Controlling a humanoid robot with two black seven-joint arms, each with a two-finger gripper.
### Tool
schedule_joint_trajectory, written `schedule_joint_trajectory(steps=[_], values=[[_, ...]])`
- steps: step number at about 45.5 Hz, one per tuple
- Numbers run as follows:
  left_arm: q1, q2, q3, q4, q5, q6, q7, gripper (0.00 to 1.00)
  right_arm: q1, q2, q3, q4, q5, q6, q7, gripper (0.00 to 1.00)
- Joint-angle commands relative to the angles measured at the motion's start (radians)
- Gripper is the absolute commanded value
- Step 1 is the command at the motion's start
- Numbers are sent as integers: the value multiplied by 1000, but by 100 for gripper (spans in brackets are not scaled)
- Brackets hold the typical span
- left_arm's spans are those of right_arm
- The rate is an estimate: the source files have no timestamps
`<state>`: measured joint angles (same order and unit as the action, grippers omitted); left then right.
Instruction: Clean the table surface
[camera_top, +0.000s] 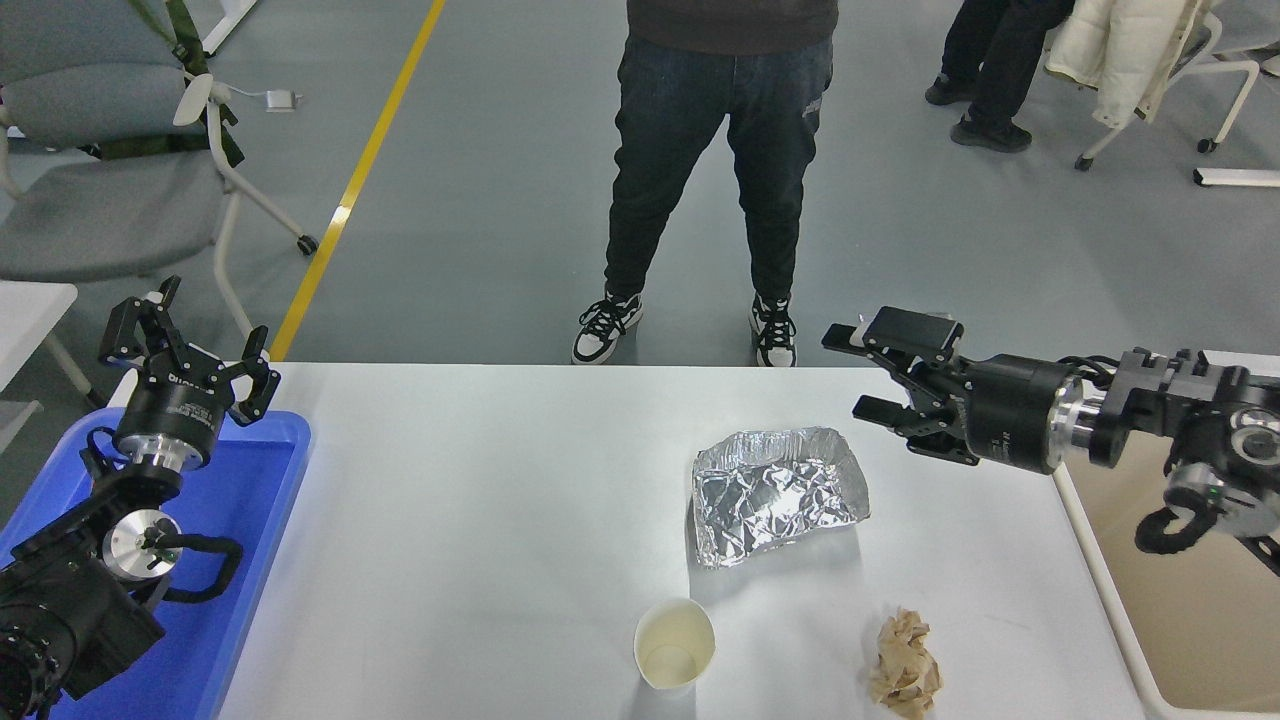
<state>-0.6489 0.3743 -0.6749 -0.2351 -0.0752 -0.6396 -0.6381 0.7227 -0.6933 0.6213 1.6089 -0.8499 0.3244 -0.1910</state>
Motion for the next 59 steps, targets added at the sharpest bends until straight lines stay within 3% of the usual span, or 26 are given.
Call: schedule_joint_trajectory(steps=[1,9,21,32,52,59], values=[[0,0,0,0,0,-2,0,100,145,112,-242,-23,-179,21,-4,99],[0,0,0,0,0,-2,0,100,205,181,-405,-67,-317,38,2,99],[0,0,0,0,2,-2,0,100,304,228,-592,-73,-334,142,2,99],[-2,0,0,0,2,-3,0,100,287,357,-609,-191,-399,142,1,99],[0,0,0,-1,2,-5,0,100,187,368,-609,-259,-548,101,1,99],[0,0,0,0,2,-5,0,100,166,373,-611,-259,-554,36,2,97]])
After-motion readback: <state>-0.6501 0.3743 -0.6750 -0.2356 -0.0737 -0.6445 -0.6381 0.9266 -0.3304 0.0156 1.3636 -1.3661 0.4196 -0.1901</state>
